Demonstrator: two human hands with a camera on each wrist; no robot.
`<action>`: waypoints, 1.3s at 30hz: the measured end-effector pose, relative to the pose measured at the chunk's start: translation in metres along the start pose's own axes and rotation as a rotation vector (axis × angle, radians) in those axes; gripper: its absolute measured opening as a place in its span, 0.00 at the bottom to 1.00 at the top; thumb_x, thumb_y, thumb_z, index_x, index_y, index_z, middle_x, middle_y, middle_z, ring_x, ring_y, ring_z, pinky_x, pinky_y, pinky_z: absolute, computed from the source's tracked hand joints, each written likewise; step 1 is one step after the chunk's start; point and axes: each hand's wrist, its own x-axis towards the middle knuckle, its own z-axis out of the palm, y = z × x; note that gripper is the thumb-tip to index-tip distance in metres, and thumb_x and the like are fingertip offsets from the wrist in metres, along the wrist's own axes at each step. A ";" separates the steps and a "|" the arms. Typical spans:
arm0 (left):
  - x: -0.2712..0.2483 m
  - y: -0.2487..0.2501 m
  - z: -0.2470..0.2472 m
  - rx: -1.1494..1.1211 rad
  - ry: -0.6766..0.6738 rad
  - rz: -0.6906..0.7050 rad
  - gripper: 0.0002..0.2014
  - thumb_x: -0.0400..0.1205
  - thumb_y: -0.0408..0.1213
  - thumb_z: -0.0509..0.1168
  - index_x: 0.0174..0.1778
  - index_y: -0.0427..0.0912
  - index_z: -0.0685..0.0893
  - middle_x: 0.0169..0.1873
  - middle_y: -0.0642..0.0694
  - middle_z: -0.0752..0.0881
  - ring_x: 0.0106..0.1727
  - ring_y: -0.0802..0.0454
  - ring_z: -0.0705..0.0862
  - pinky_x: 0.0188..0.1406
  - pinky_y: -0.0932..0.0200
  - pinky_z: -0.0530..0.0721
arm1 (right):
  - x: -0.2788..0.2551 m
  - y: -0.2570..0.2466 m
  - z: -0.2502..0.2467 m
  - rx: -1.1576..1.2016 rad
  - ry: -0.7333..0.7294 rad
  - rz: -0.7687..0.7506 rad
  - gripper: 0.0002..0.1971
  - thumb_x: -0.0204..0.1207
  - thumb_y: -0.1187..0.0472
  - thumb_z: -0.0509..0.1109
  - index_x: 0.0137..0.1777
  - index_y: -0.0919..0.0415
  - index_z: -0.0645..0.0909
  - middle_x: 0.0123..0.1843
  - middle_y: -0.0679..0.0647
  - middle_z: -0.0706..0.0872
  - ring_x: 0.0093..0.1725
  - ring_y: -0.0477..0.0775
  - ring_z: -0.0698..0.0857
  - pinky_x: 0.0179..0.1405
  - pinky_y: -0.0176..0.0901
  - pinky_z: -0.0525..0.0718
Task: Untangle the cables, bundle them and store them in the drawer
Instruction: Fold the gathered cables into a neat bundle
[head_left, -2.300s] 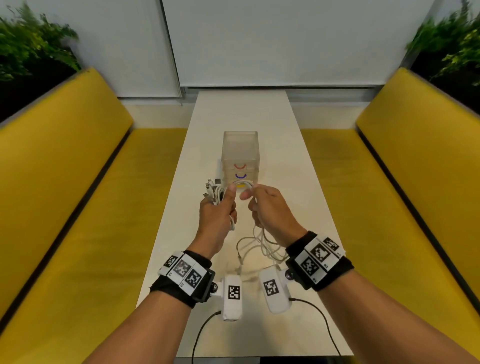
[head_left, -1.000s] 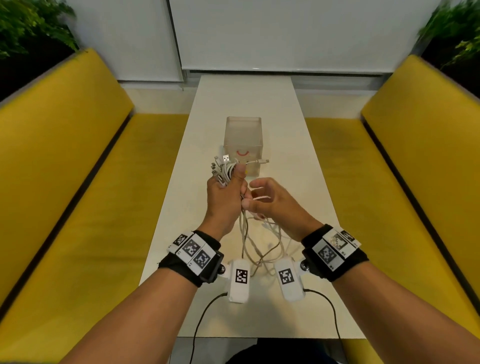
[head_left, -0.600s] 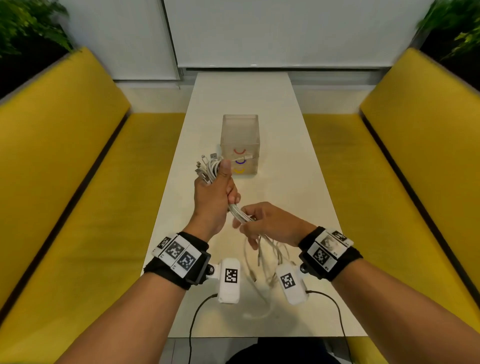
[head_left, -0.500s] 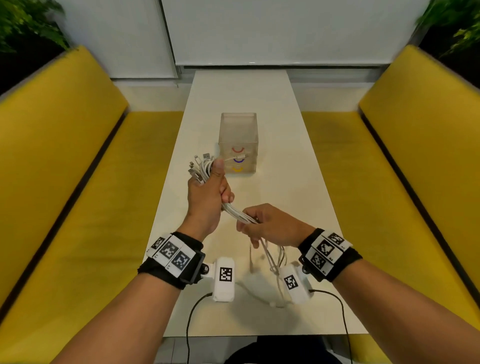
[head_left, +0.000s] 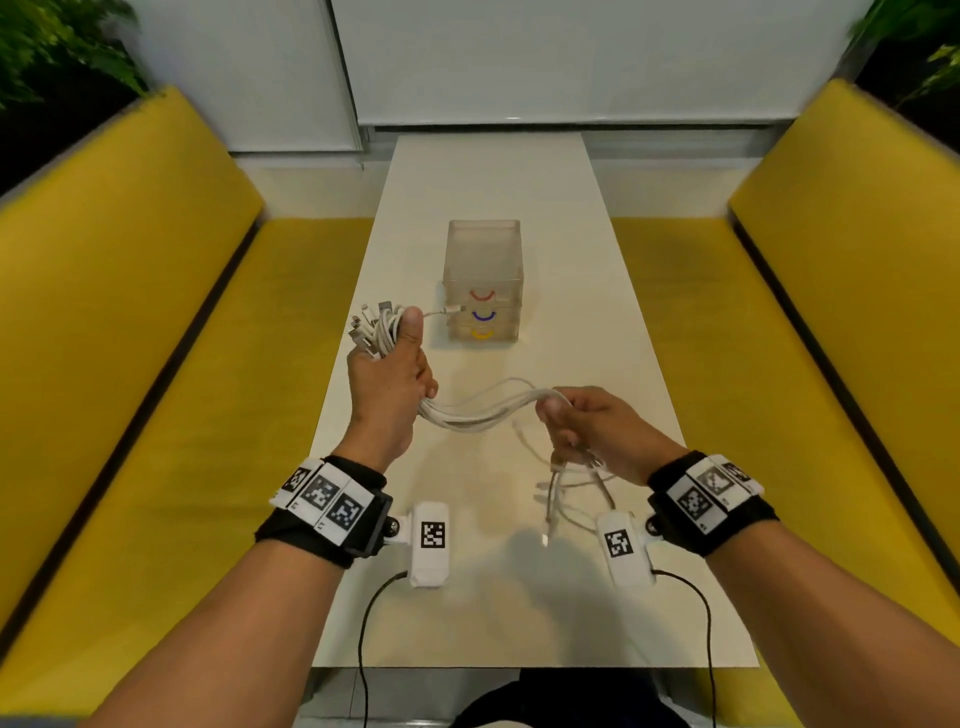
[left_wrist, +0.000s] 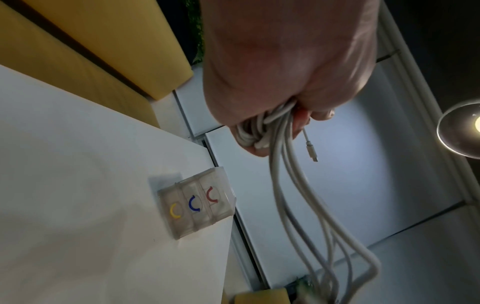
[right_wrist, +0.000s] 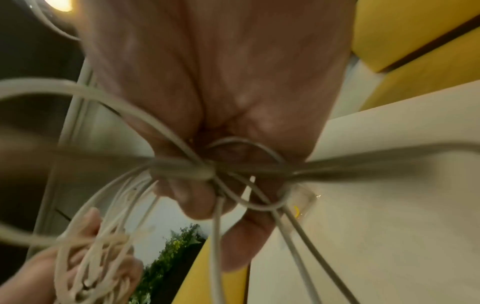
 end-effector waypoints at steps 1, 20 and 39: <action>0.000 0.000 0.001 0.013 0.012 -0.004 0.21 0.84 0.47 0.71 0.27 0.47 0.74 0.17 0.50 0.69 0.17 0.54 0.66 0.23 0.57 0.71 | -0.001 -0.005 -0.001 0.034 -0.010 -0.001 0.16 0.88 0.53 0.61 0.42 0.61 0.77 0.27 0.51 0.64 0.21 0.48 0.65 0.30 0.43 0.82; -0.025 -0.016 0.032 0.081 -0.060 -0.029 0.20 0.69 0.57 0.77 0.39 0.42 0.85 0.24 0.47 0.78 0.22 0.53 0.72 0.21 0.59 0.71 | 0.034 -0.067 0.055 -0.800 0.534 -0.366 0.19 0.85 0.46 0.61 0.41 0.57 0.85 0.37 0.50 0.88 0.38 0.55 0.85 0.38 0.57 0.85; -0.013 0.002 0.004 0.303 -0.469 -0.110 0.07 0.86 0.39 0.69 0.46 0.40 0.87 0.35 0.44 0.91 0.39 0.49 0.91 0.37 0.57 0.88 | 0.026 -0.065 0.006 -0.662 0.077 -0.037 0.09 0.77 0.58 0.79 0.41 0.62 0.84 0.25 0.51 0.83 0.24 0.48 0.81 0.27 0.42 0.79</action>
